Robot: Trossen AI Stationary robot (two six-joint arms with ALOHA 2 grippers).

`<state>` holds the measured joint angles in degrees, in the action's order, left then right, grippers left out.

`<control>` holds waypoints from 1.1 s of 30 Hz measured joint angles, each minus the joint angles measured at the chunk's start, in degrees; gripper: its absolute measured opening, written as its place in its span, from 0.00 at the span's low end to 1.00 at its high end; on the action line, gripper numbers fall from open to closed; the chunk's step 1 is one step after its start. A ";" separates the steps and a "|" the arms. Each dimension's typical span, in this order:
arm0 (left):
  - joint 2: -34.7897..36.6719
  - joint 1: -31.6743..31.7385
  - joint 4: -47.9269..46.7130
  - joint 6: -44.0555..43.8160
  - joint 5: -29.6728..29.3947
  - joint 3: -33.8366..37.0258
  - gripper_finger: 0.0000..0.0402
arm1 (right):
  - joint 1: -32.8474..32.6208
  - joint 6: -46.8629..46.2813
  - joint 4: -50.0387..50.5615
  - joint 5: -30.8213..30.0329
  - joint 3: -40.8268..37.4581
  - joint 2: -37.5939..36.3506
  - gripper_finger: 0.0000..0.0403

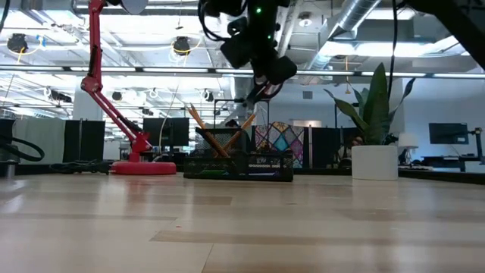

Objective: Pick and place office supplies into organizer
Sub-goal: Put the black scissors into the black desk organizer

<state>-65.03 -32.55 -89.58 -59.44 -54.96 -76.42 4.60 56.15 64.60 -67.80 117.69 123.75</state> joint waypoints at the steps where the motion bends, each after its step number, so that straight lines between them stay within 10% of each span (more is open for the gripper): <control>1: -0.01 -0.23 0.05 -0.08 0.00 0.00 0.09 | -0.12 0.99 -0.80 -0.75 0.00 0.28 0.00; 25: -0.23 -2.30 0.63 -2.88 0.50 0.00 0.09 | -0.09 8.73 -7.47 7.65 -0.78 0.80 0.16; 33: -0.21 -2.32 0.61 -2.88 0.57 0.00 0.09 | 0.11 14.84 -8.75 -4.80 -0.90 6.13 0.21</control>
<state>-65.24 -34.87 -88.97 -62.33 -54.39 -76.42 4.71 70.99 55.84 -72.60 116.79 129.89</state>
